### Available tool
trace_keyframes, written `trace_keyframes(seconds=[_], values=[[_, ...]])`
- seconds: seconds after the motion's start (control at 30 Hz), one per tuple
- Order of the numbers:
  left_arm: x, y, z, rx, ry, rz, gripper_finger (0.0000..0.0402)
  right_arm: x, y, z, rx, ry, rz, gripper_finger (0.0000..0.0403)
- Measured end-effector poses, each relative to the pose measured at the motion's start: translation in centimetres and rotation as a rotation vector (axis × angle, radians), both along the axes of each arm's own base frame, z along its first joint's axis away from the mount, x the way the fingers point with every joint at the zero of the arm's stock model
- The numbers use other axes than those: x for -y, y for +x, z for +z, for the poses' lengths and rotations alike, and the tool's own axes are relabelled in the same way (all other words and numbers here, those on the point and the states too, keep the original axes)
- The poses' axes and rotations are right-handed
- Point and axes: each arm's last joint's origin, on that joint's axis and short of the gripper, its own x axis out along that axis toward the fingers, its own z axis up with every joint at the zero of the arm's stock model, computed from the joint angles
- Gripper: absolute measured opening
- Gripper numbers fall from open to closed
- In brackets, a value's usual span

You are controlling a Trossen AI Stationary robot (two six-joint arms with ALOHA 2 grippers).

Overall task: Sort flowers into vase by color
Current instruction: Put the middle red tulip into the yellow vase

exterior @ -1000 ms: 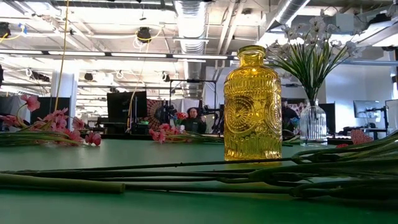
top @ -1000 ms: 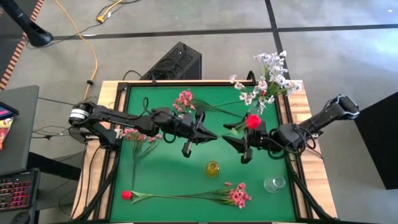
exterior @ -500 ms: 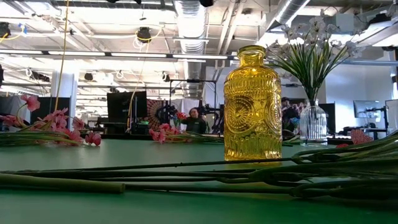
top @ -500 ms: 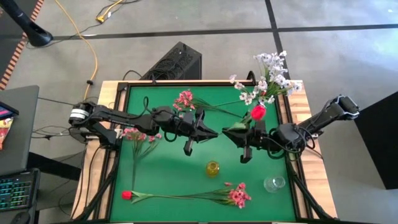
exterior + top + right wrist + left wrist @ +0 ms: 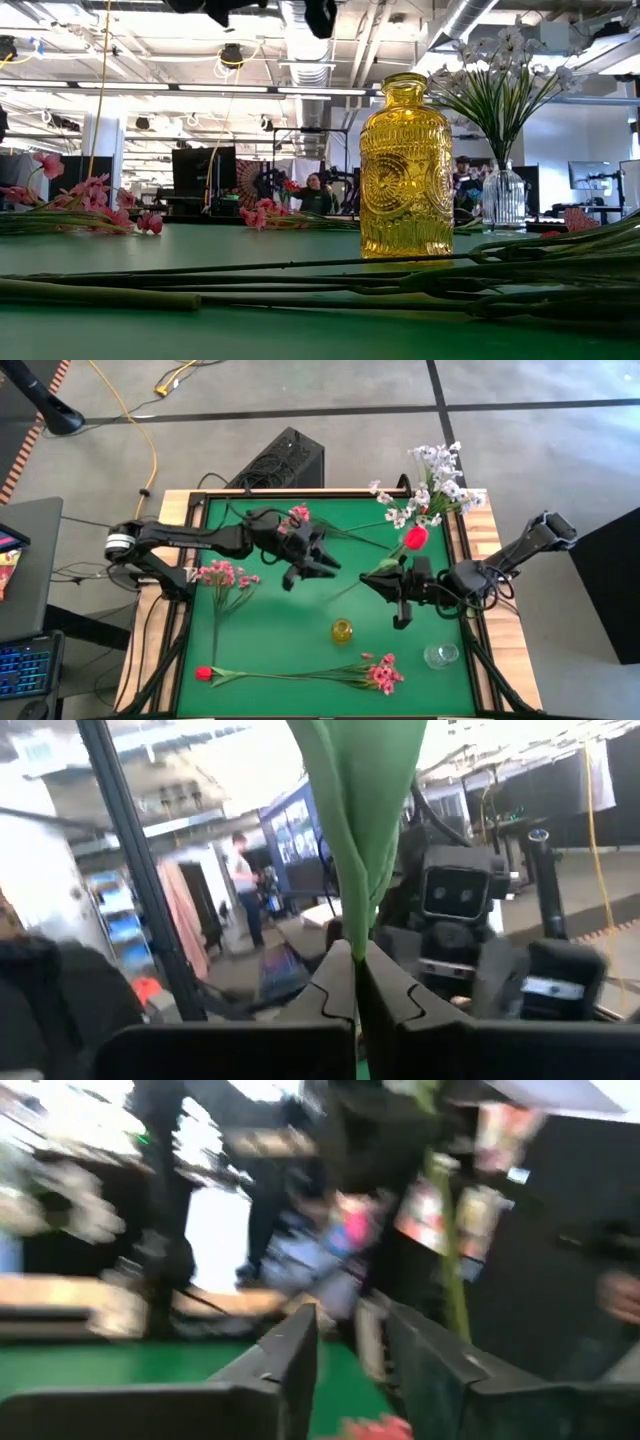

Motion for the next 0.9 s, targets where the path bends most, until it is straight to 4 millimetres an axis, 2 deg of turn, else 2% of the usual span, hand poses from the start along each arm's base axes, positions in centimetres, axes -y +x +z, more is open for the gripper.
trace_keyframes(seconds=[0.13,0.3,0.43,0.6,0.73,0.9], values=[[-1.3,-0.7,-0.7,-0.135,-0.054,-0.046,0.0146,-0.9,-0.1,0.7,-0.128,-0.073,0.059,0.0025],[-2.2,-1.3,-1.8,-0.266,-0.065,-0.017,0.0147,-1.5,-0.4,-0.1,-0.298,-0.052,0.114,0.0026],[-2.2,-1.5,-2.7,-0.348,-0.059,-0.011,0.0142,-1.8,-0.1,-0.9,-0.345,-0.006,0.115,0.0025],[-2.1,-2.2,-3.6,-0.457,-0.028,-0.006,0.0140,-2.8,1.1,-2.6,-0.415,-0.049,0.118,0.0025],[-1.8,-2.9,-3.9,-0.521,0.013,0.016,0.0139,-3.3,2.1,-4.0,-0.458,-0.074,0.089,0.0025],[-1.4,-3.5,-3.7,-0.543,0.050,0.024,0.0139,-3.4,2.8,-4.5,-0.457,-0.073,0.045,0.0026]])
